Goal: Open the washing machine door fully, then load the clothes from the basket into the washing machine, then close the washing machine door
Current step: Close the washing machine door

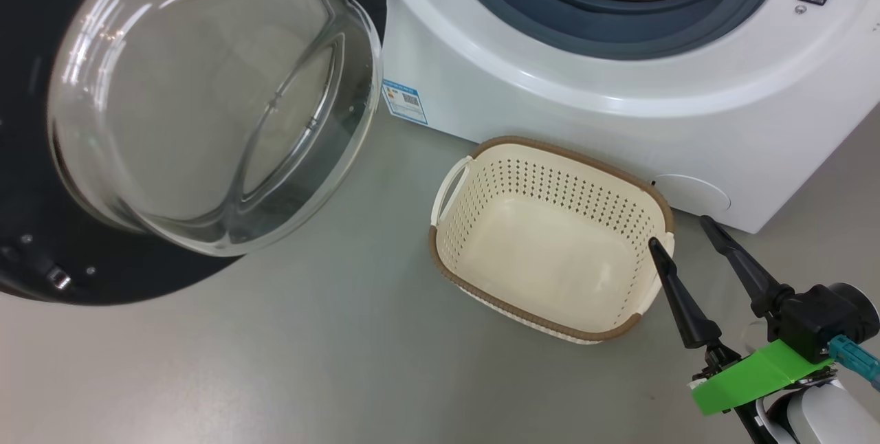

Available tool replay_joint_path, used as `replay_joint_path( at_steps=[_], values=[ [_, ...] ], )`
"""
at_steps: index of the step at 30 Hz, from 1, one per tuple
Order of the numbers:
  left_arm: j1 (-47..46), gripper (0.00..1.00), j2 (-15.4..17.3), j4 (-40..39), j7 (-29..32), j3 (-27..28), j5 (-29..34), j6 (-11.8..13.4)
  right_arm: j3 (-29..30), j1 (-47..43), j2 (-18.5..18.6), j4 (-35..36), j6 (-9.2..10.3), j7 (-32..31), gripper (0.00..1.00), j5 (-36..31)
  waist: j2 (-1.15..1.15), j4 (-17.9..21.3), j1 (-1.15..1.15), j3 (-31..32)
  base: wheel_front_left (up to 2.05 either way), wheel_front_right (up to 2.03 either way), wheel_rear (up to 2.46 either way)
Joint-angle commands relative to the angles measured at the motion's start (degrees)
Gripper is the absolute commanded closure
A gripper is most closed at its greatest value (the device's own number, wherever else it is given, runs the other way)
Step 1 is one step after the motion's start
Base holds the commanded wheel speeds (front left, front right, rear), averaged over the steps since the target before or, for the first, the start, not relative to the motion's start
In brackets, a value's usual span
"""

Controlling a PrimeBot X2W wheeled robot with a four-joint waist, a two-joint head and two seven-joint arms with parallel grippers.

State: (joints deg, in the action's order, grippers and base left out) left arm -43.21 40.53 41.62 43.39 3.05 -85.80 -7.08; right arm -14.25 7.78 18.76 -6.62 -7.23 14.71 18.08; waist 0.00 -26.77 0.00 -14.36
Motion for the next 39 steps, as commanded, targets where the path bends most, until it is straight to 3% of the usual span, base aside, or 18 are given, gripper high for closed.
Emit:
replay_joint_path(
  at_steps=[1,21,32,39],
  values=[
    [0.45,1.0,1.56,-3.1,2.51,-0.29,-0.78,-0.41,-0.61,0.22,0.34,1.14,-0.25,0.29,0.0,0.07,0.0,0.04,0.0,0.79,0.0,0.0,0.0],
    [6.61,1.0,0.02,-23.82,13.8,-4.55,-4.91,-0.41,2.84,-3.57,-1.69,1.29,-0.25,0.29,0.0,-0.18,0.0,2.41,0.0,6.91,0.0,0.0,0.0],
    [8.62,1.0,-2.89,-33.86,16.4,-8.81,-4.43,-0.41,6.04,-4.99,-2.39,1.78,-0.25,0.29,0.0,-0.55,0.0,7.81,0.0,9.19,0.0,0.0,0.0],
    [7.74,1.0,-5.58,-35.31,15.23,-11.32,-2.37,-0.41,8.23,-5.39,-3.0,2.2,-0.25,0.29,0.0,-0.7,0.0,12.43,0.0,9.4,0.0,0.0,0.0]
  ],
)
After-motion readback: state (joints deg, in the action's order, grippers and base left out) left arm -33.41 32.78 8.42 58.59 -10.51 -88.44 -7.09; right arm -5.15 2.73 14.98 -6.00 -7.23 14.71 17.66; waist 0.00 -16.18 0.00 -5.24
